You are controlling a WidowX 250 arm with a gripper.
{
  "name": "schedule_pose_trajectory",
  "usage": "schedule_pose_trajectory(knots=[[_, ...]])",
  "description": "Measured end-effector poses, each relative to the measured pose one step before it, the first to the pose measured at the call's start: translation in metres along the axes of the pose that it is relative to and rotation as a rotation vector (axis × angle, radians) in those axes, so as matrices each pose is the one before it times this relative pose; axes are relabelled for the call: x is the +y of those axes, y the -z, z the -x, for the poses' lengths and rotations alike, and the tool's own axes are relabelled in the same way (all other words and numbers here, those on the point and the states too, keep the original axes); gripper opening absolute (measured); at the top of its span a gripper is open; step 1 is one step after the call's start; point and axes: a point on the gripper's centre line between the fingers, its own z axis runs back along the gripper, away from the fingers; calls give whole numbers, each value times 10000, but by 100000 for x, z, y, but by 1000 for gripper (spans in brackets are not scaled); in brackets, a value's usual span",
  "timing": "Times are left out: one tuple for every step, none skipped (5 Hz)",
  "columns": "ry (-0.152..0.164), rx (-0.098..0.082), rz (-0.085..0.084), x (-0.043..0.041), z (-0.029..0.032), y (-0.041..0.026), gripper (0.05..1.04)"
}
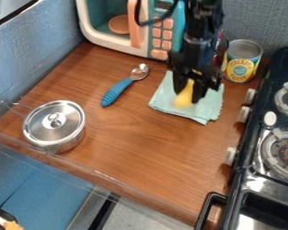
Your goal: Put the plastic banana on top of the blue cloth
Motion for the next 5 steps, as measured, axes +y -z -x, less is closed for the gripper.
schedule_pose_trajectory(knots=[[-76,71,-71,206,-616,675,509],[-71,30,15,209,-296,33,618],[-258,122,14,42,621,195,906],[-232,-1222,-112,130,-488,-5074,1008],[-77,-551,-30,10,153,-2770,1002]])
